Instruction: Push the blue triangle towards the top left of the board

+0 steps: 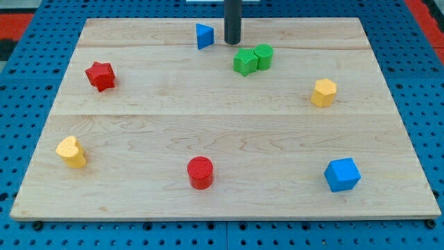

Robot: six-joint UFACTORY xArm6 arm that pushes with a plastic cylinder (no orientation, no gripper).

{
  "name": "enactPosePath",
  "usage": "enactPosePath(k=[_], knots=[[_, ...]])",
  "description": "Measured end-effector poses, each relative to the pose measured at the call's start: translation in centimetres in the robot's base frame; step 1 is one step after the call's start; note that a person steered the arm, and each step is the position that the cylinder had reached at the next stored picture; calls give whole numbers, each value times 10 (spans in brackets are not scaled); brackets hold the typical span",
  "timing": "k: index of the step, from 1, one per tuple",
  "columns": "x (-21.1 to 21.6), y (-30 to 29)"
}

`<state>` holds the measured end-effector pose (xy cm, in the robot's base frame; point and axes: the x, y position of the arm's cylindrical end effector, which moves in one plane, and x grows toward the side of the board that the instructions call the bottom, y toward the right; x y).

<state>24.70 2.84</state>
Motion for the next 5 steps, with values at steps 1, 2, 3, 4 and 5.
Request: enactPosePath(k=[1,2,3,4,5], knots=[[-34,-24],[6,-42],[48,-44],[25,-62],[-17,-67]])
